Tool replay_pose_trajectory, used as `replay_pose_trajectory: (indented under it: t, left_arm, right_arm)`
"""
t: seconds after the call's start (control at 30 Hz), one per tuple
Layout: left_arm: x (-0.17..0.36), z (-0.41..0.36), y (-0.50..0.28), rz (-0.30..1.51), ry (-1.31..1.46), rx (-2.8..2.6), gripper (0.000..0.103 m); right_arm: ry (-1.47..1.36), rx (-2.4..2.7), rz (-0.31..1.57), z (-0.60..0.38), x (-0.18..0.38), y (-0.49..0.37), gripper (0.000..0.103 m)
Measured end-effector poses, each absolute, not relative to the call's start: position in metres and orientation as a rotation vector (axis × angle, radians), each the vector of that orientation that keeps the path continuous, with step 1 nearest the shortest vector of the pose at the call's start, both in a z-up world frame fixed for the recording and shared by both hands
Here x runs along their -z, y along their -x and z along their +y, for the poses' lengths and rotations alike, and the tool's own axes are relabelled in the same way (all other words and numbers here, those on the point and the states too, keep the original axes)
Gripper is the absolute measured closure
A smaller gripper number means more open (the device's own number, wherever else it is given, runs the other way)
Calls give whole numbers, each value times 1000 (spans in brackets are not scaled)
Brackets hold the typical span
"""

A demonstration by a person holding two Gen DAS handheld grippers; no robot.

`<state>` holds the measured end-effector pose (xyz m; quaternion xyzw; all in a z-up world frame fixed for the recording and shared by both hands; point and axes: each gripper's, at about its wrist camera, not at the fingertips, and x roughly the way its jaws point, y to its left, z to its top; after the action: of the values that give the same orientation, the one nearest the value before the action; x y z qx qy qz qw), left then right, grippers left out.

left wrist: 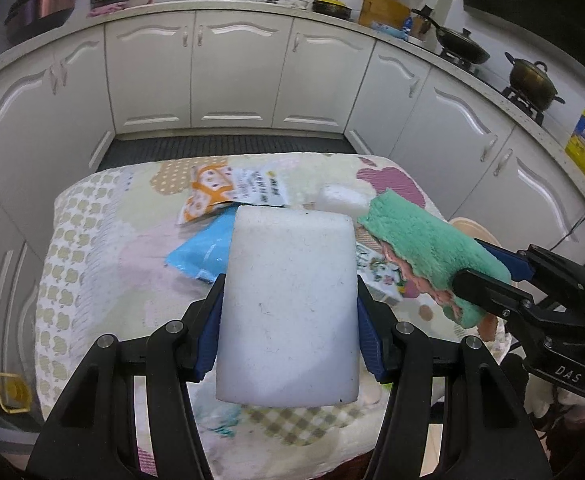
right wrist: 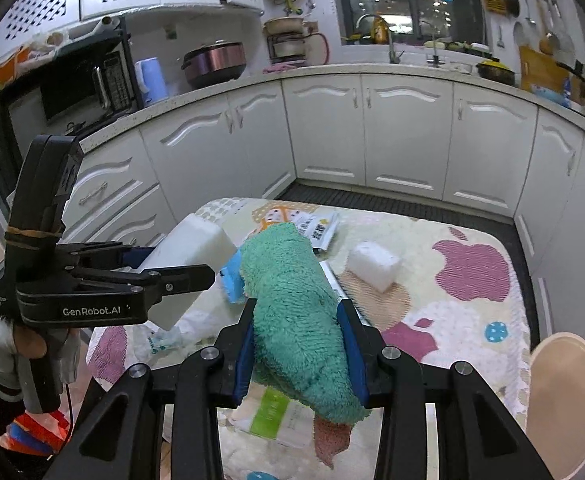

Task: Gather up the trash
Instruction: 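Grasp the green towel with the right gripper while the left gripper grasps the white sponge, then carry the towel and sponge with both grippers over the beige bucket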

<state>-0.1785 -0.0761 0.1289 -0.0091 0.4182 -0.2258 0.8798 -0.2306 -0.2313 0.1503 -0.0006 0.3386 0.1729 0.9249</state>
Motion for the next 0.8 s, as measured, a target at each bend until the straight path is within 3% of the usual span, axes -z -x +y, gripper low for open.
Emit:
replay_pose_trajectory:
  t: [0.8]
  left_arm:
    - [-129,-157,178,884,-20,549,47]
  right_arm:
    - [-63,-250,684,-309,-149,238,66]
